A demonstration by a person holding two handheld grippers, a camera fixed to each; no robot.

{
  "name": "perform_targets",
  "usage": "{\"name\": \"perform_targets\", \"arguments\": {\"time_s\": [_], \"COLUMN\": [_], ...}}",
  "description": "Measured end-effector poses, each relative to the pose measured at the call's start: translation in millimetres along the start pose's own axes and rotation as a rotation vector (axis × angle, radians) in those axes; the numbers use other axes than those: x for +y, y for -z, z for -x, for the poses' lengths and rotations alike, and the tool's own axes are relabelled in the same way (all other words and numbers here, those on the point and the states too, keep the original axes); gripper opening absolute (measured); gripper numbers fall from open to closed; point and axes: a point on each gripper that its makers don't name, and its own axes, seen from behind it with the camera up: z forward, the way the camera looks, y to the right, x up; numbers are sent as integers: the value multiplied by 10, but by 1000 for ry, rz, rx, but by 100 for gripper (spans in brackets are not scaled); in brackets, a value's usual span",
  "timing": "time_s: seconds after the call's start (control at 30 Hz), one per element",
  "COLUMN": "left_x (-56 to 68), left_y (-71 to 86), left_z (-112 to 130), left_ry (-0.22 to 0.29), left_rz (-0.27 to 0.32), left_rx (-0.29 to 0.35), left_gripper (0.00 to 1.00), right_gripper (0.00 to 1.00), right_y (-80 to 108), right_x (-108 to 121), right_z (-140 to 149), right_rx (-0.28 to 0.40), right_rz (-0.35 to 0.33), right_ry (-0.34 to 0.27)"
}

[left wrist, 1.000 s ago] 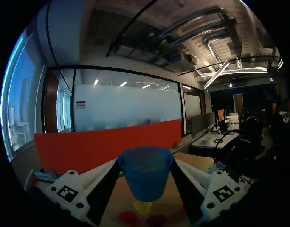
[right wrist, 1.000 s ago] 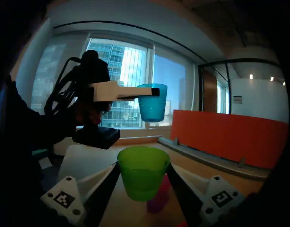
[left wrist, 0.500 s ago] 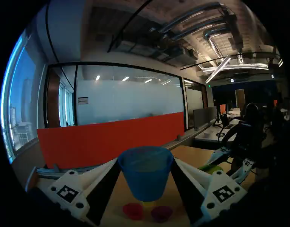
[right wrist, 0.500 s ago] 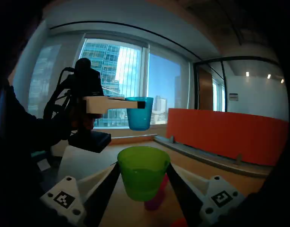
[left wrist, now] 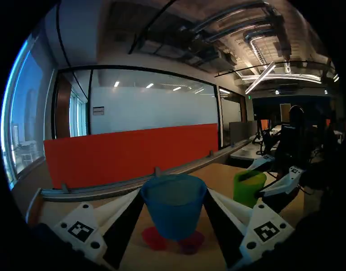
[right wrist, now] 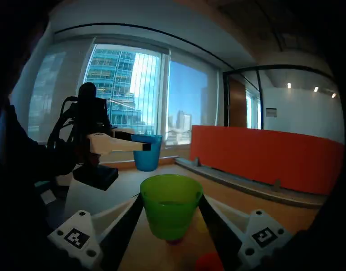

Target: Pour water

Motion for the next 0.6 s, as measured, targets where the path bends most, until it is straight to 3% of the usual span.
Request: {"name": "perform_targets", "arguments": {"time_s": [0.6], "left_x": [51], "left_y": [103], "left_z": [472], "left_ry": [12], "left_rz": [26], "left_rx": [-72], "left_gripper": [88], "right_gripper": [89], "right_y": [10], "right_x": [75], "right_z": [174], "right_rx": [-33], "right_rz": [19], "right_ry": [-30]}}
